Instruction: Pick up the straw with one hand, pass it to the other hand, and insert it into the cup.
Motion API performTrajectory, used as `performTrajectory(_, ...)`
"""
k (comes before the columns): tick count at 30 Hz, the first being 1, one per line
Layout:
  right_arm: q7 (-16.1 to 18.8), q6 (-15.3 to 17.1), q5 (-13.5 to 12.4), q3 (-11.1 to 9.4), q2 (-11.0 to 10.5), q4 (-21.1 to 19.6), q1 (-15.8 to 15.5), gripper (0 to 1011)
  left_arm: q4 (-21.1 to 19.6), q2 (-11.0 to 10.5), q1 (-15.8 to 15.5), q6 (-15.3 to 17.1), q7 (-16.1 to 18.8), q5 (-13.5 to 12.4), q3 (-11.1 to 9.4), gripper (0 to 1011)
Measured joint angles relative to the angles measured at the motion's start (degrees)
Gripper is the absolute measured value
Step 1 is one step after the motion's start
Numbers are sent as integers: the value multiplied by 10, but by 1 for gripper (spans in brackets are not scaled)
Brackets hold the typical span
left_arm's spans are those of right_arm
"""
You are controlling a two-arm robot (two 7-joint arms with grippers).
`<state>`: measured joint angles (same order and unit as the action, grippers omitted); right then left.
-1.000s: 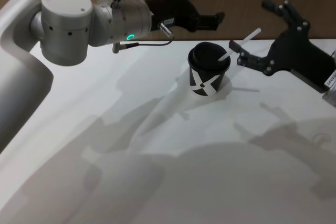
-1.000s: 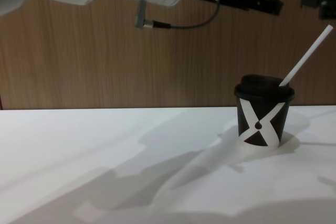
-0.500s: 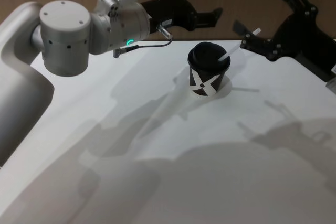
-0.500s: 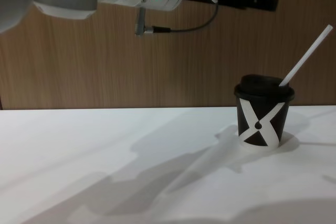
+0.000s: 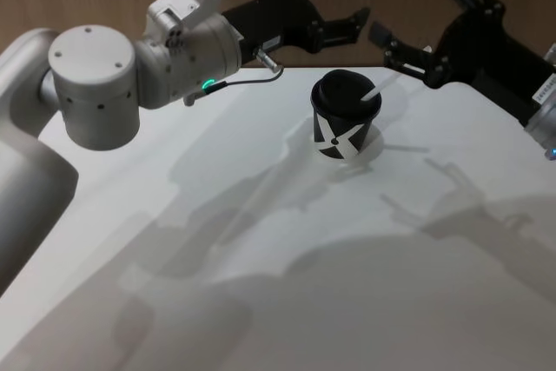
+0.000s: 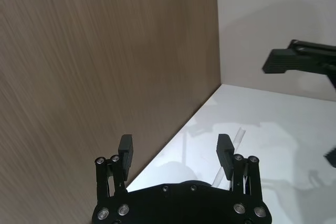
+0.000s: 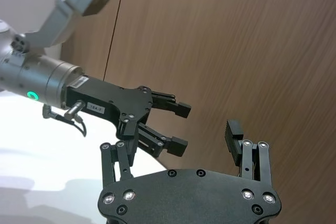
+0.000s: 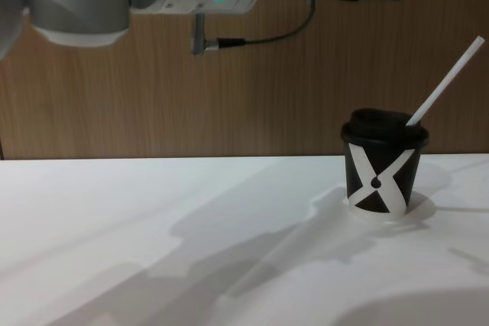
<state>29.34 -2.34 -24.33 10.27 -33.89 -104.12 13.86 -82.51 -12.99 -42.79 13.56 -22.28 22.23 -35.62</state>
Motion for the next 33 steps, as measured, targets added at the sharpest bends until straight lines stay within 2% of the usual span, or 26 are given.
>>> performTrajectory(9,-17,56,-29,8,13,-5,14,1001,-27,-14,27,-7,12,-6,12,1000)
performTrajectory(22,-31,93,-51,18,21,-3,28,1001,-50,-28,55,-2,21,-8,28,1000)
performTrajectory(33,-40,114,-58,31,22,3,35,1001,-63,-31,63,-2,15,-6,38,1000)
